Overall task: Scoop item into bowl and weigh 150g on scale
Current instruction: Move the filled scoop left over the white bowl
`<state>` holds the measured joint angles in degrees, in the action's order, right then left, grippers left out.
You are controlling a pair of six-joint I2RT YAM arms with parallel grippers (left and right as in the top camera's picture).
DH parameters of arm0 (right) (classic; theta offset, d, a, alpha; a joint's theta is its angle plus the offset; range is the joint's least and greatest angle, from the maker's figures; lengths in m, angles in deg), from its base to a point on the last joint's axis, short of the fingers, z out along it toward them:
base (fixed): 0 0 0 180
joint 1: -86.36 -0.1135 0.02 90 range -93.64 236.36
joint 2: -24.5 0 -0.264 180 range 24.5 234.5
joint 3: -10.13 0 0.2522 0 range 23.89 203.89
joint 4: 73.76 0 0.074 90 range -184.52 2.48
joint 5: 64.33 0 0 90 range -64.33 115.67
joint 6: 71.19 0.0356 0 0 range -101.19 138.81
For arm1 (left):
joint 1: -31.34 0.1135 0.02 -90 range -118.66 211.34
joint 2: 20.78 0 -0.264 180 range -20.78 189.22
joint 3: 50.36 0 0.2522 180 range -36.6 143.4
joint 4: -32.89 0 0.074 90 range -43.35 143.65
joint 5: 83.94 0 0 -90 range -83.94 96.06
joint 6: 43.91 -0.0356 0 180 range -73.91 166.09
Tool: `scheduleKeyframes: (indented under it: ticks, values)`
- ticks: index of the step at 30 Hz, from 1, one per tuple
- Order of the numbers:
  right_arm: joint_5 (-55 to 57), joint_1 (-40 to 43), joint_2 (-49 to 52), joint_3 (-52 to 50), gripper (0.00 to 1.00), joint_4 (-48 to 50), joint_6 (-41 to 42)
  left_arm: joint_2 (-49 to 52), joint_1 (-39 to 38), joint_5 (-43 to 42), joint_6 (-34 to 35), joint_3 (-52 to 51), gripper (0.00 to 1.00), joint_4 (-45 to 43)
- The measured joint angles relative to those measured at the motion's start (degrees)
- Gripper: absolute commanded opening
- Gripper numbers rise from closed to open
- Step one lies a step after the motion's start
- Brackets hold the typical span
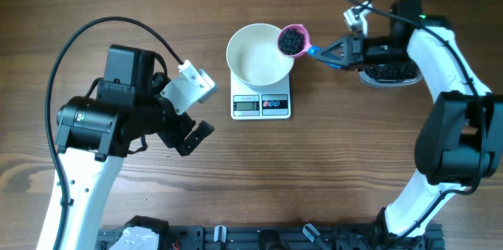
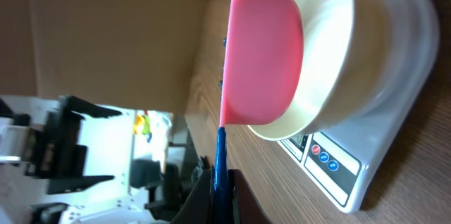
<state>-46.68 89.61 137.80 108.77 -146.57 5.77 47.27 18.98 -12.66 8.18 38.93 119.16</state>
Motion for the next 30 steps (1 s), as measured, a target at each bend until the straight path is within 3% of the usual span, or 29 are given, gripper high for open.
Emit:
scheduleKeyframes:
  ticks: [12,25,30]
  values:
    - [10.3,-10.8,0.0,0.0,0.05,18.0,8.3,0.0,0.0,0.0,0.0,0.0,1.00,0.0]
    - [26.3,-14.6,-1.0,0.0,0.05,19.1,9.8,0.0,0.0,0.0,0.0,0.0,1.00,0.0]
    - [33.1,-14.6,-6.4,0.0,0.05,19.0,10.0,0.0,0.0,0.0,0.0,0.0,1.00,0.0]
